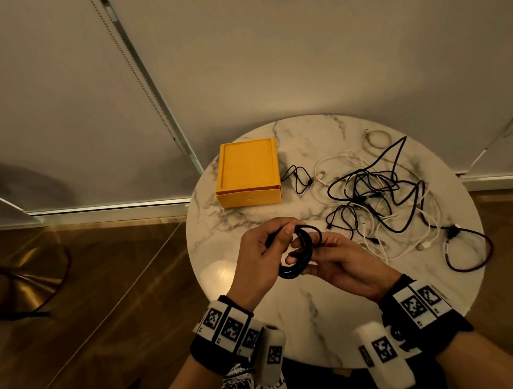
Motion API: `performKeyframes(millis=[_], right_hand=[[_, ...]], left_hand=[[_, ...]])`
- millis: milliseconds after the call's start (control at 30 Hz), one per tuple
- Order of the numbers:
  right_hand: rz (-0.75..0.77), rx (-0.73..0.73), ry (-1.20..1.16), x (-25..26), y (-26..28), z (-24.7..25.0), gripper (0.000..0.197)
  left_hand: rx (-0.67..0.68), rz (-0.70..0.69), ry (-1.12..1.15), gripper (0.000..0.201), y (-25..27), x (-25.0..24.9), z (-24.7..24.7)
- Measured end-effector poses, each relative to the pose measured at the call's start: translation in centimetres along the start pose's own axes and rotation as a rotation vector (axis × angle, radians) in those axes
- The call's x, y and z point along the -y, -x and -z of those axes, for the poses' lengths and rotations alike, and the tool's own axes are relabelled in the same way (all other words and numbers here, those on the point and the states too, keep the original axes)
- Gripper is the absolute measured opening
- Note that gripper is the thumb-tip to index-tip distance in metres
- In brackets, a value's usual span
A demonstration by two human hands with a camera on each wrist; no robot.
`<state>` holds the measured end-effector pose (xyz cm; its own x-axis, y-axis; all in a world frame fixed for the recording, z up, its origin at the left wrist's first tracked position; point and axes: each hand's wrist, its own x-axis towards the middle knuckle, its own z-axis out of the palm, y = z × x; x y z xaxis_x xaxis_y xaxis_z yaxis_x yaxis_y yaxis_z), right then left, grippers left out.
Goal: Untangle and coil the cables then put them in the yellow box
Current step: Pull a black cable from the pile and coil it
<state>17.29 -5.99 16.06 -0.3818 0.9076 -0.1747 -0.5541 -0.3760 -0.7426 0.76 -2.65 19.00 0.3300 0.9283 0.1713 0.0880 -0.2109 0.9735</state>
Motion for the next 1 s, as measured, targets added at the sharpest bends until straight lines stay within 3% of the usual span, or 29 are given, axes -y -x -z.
performKeyframes(millis=[133, 200, 300, 333, 433, 500, 633, 733, 833, 1000], right_hand=[[-0.011, 0.1, -0.145, 0.6, 0.2, -1.2, 0.029], [0.012, -0.002, -0.005, 0.9, 0.0, -2.2, 0.03], [0.08, -0.197, 0.341, 0.7, -0.5, -2.8, 0.056], [0.105, -0.228, 0.396, 0.6, -0.6, -3.1, 0.054], [0.216, -0.288, 0.323, 0.4, -0.8, -3.8, 0.014], [0.304, -0.375, 0.271, 0.3, -1.1, -3.9, 0.011], [0.382, -0.44, 0.264, 0.4, -1.6, -4.2, 0.024], [0.333, -0.402, 0.34, 0.5, -1.6, -4.0, 0.02], [0.256, -0.35, 0.349, 0.9, -1.5, -3.7, 0.034], [0.104, -0.205, 0.323, 2.2, -1.5, -3.9, 0.04]], left_hand=[[-0.061, -0.036, -0.039, 0.023, -0.1, 0.2, -0.3], [-0.101, -0.101, -0.097, 0.019, 0.0, 0.1, -0.4], [-0.146, -0.265, -0.224, 0.02, -0.1, 0.1, -0.2], [-0.15, -0.318, -0.267, 0.02, -0.1, 0.1, -0.2], [-0.181, -0.392, -0.334, 0.02, -0.5, 0.2, -0.2], [-0.21, -0.416, -0.369, 0.021, -0.8, 0.1, -0.1], [-0.243, -0.412, -0.398, 0.022, -1.5, -0.3, 0.0], [-0.22, -0.308, -0.259, 0.022, -1.9, -0.5, 0.2], [-0.116, -0.191, -0.128, 0.021, -2.1, -0.5, 0.1], [-0.068, -0.189, -0.144, 0.021, -2.5, 0.0, 0.0]])
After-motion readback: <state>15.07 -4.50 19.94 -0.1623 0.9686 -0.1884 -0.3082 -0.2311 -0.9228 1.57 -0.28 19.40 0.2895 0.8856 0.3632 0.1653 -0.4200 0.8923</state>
